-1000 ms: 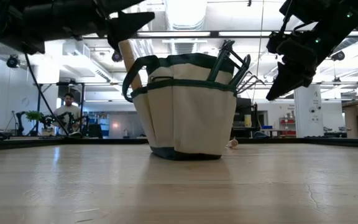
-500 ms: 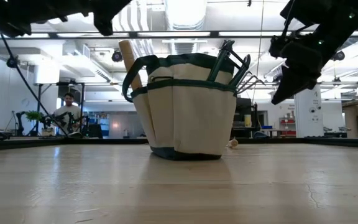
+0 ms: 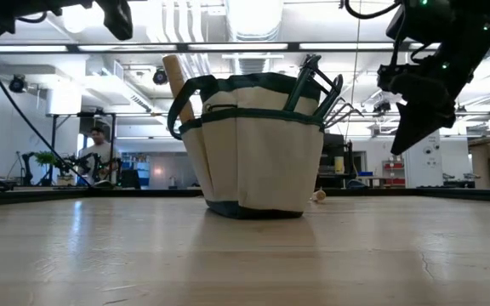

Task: Pick & Place Garden tools in Gardening bag
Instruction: Put the light brown hand rake into the white gardening bag

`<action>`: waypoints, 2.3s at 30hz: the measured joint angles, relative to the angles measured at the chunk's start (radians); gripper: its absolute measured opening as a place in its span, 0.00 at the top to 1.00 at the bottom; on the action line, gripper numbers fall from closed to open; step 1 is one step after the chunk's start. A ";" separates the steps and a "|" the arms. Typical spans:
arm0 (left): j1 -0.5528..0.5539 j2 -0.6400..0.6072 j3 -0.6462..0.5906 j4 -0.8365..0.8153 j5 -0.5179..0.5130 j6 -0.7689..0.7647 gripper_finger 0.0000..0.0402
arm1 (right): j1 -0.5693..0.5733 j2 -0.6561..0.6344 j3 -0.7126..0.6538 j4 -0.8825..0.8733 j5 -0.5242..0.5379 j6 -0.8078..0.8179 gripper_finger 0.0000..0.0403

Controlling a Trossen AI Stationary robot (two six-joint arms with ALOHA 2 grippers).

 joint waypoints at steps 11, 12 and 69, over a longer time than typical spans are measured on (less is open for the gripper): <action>-0.017 -0.047 0.000 -0.147 0.002 -0.090 0.97 | -0.012 0.000 0.000 0.005 0.003 -0.005 0.98; -0.017 -0.043 0.000 -0.152 0.002 -0.108 0.98 | -0.015 0.000 0.000 0.007 0.003 -0.005 0.98; -0.020 0.004 0.000 -0.189 0.042 -0.177 0.97 | -0.624 0.779 0.664 -0.071 -0.568 0.121 0.81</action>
